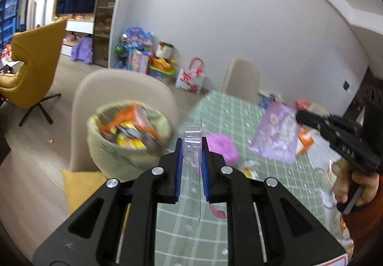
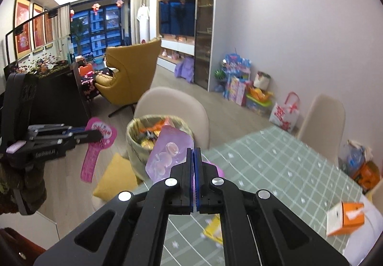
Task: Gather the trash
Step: 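Carry the pink stick and clear wrapper to the trash bag with both grippers, then release the pink stick and clear wrapper into the trash bag with both grippers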
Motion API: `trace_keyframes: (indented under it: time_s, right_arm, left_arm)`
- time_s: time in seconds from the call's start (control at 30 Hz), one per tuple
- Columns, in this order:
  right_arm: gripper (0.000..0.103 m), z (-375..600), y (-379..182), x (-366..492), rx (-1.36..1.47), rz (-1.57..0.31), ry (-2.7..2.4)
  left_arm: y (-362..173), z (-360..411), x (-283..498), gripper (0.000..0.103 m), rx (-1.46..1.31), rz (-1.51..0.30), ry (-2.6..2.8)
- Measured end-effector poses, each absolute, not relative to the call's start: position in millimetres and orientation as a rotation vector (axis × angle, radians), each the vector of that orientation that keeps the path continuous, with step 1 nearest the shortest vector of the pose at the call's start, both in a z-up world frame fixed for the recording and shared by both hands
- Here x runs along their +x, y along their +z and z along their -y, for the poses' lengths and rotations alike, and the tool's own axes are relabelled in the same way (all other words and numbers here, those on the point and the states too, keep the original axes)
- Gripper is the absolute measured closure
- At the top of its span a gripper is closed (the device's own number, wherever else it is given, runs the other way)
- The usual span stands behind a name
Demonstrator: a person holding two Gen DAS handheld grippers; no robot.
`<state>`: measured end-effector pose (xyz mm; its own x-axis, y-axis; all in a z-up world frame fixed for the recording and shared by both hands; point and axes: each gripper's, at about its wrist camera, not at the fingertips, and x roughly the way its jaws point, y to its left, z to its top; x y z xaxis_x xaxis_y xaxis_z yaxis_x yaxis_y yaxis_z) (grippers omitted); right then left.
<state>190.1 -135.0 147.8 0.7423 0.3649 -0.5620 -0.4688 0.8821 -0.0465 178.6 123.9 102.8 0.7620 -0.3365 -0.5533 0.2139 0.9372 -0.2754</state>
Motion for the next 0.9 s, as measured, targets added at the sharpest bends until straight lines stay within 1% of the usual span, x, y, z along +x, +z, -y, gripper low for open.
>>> trace_keyframes:
  time_s: [0.17,0.3,0.47,0.7,0.77,0.8,0.87,0.9]
  right_arm:
    - [0.099,100.3,146.8,220.5,-0.197,-0.573,0.49]
    - [0.1,84.5,133.5,251.0,-0.206,-0.604,0.503]
    - [0.1,77.0,106.7,290.5,-0.206,-0.672,0.504]
    - [0.1,71.9,67.6,338.4,-0.194,-0.763,0.499]
    - [0.1,69.1,59.2,351.0,-0.184,-0.782,0.498]
    - [0.1,67.2,55.5,356.4,-0.18,-0.79,0.499]
    - [0.1,59.9,50.6,365.2,-0.179,-0.794,0.508]
    - [0.1,56.3,49.0,370.0,-0.18,-0.793,0.512]
  left_arm:
    - [110.2,-169.0,217.5,0.09,-0.254,-0.614,-0.256]
    - [95.5,-186.5,257.7,0.09,-0.284,-0.626,-0.255]
    - [51.8,-199.2,321.7,0.09,-0.334,-0.696,-0.253]
    - [-18.4,-203.2,376.4,0.09,-0.42,-0.796,-0.26]
    - [-32.0,-204.9,384.6,0.086,-0.438,-0.814,-0.259]
    - [-37.3,-208.0,387.2,0.078,-0.453,-0.814,-0.253]
    - [-41.2,-216.9,386.9,0.068,-0.479,-0.791,-0.235]
    - [-40.0,-223.3,383.9,0.065,-0.488,-0.766,-0.223]
